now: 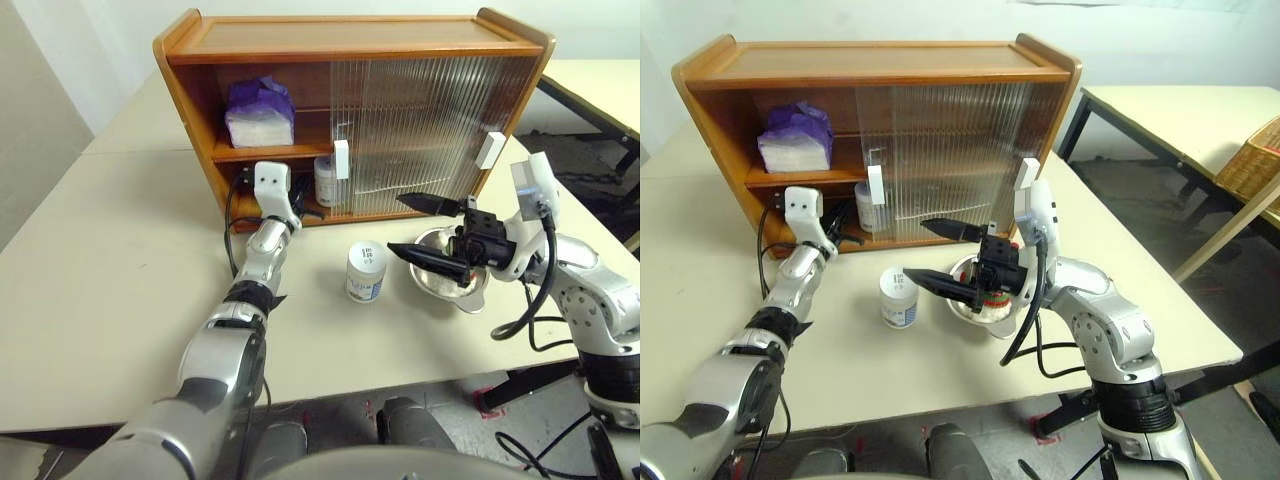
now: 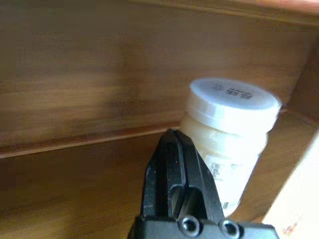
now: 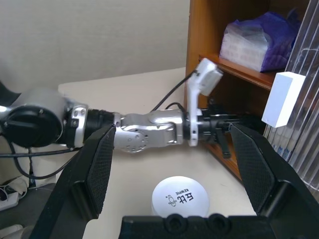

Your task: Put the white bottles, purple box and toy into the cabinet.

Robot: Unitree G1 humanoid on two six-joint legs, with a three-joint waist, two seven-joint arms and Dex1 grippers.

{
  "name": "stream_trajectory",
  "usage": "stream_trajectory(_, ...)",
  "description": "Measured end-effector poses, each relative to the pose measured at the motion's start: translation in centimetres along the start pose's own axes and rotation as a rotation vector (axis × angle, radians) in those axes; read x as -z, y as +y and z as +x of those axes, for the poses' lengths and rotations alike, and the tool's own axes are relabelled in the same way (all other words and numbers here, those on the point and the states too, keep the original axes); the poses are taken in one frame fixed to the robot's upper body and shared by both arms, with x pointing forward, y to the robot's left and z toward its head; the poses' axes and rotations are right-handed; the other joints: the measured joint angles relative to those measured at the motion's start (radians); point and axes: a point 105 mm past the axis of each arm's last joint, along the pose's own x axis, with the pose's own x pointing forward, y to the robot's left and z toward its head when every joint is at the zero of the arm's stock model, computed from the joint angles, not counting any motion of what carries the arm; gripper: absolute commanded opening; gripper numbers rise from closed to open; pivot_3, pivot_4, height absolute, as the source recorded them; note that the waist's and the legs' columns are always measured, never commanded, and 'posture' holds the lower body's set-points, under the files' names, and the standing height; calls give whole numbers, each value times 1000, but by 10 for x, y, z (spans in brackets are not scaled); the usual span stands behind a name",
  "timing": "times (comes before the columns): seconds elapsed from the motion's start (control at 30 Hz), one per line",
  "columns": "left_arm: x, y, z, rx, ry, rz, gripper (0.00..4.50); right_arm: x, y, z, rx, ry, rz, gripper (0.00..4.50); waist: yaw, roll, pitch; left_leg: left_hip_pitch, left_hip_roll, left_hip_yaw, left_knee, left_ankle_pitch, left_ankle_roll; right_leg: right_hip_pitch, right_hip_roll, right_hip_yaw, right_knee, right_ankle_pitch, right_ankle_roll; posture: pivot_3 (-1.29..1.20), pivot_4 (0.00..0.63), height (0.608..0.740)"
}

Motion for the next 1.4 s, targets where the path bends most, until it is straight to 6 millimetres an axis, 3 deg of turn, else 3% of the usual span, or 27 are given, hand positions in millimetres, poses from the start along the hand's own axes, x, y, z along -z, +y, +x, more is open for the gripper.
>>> stream_trajectory(0.23,-10,4,-27,66,-77,-10,14,0,1,0,-13,-2,2,4500,5,0,0,0,0,0,0,0,0,0,0,0,0,0,-1,-170,0,740)
stream_trajectory(0.33,-15,-8,-47,228,-73,-24,555,0,1,0,-22,-2,5,4500,7,0,0,0,0,0,-1,0,0,0,0,0,0,0,-1,-161,0,740)
stream_trajectory(0.47,-23,-13,-82,485,-29,-18,2024,2,0,0,-26,-1,14,4500,10,0,0,0,0,0,-1,0,0,-1,0,-1,1,1,-2,-156,0,740)
stream_trajectory(0.6,-34,-12,-93,592,-27,-5,3481,1,1,1,-35,-6,14,4500,23,1,-1,0,0,0,0,0,0,-1,0,0,1,3,-6,-157,0,740)
stream_trajectory(0.7,-27,-18,-105,704,35,-34,4465,1,1,1,-39,-7,14,4500,23,1,-1,1,0,0,-1,0,0,-2,0,0,1,4,-7,-163,0,740)
stream_trajectory(0.9,-14,-35,-119,853,106,-29,4465,1,1,1,-40,-7,14,4500,20,2,-1,0,0,0,-1,0,0,-4,0,0,1,4,-8,-173,0,740)
stream_trajectory(1.4,11,-48,-133,1001,178,-2,4465,2,1,0,-33,2,17,4500,15,3,-2,-1,0,0,-1,0,0,-8,0,0,1,3,-8,-184,0,740)
